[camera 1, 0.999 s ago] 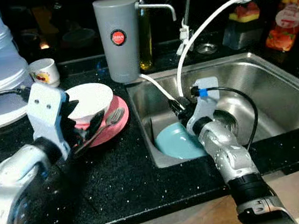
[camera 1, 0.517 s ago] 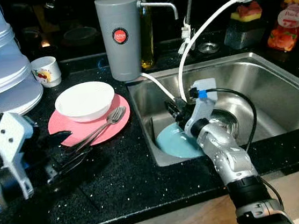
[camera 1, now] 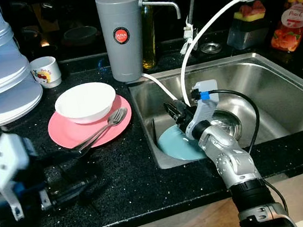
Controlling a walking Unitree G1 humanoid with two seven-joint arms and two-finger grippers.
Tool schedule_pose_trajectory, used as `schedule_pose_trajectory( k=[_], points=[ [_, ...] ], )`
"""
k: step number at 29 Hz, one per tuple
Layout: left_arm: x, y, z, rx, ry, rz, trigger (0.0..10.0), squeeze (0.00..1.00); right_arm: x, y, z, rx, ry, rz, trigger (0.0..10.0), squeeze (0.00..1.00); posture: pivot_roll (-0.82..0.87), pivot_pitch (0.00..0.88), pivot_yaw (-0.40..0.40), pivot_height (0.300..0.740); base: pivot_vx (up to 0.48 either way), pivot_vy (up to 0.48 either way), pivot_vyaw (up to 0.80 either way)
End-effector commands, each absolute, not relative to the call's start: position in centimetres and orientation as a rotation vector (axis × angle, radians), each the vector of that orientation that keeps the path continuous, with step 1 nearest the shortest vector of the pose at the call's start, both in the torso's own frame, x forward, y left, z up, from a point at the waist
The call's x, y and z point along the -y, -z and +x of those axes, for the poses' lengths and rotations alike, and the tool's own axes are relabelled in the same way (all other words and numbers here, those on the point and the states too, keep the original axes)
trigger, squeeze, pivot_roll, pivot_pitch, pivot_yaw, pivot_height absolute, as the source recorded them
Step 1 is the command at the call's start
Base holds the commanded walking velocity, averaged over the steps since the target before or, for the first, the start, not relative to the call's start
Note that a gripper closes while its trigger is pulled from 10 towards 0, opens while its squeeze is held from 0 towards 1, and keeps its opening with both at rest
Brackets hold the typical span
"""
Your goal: Kitchen organization
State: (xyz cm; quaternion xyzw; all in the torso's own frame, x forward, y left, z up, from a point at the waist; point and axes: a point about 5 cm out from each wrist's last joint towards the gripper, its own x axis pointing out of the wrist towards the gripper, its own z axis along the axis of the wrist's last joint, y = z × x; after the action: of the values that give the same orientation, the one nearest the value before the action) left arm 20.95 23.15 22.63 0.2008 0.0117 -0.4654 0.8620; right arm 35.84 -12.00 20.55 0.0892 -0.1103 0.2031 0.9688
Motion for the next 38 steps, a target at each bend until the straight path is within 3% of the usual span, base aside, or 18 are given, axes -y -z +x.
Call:
schedule_pose_trajectory(
  k=[1, 6, 20, 38],
  points=[
    [-23.2, -22.0, 21.0, -0.057, 0.991, 0.478, 10.0, 0.0, 11.9, -20.0, 35.7, 0.195, -0.419, 0.19, 10.0, 0.0, 0.07, 0.082, 0.027, 0.74, 0.0, 0.0, 0.0],
    [-22.9, -21.2, 21.0, -0.065, 1.035, 0.559, 10.0, 0.0, 11.7, -20.0, 35.6, 0.196, -0.426, 0.191, 10.0, 0.0, 0.07, 0.08, 0.028, 0.74, 0.0, 0.0, 0.0],
    [-21.5, -20.0, 20.1, -0.082, 1.175, 0.432, 10.0, 0.0, 11.6, -20.0, 35.5, 0.198, -0.439, 0.193, 10.0, 0.0, 0.07, 0.073, 0.027, 0.74, 0.0, 0.0, 0.0],
    [-23.4, -19.7, 19.3, -0.227, 1.193, 0.553, 10.0, 0.0, 11.5, -19.9, 35.5, 0.193, -0.449, 0.195, 10.0, 0.0, 0.08, 0.078, 0.024, 0.74, 0.0, 0.0, 0.0]
  ],
)
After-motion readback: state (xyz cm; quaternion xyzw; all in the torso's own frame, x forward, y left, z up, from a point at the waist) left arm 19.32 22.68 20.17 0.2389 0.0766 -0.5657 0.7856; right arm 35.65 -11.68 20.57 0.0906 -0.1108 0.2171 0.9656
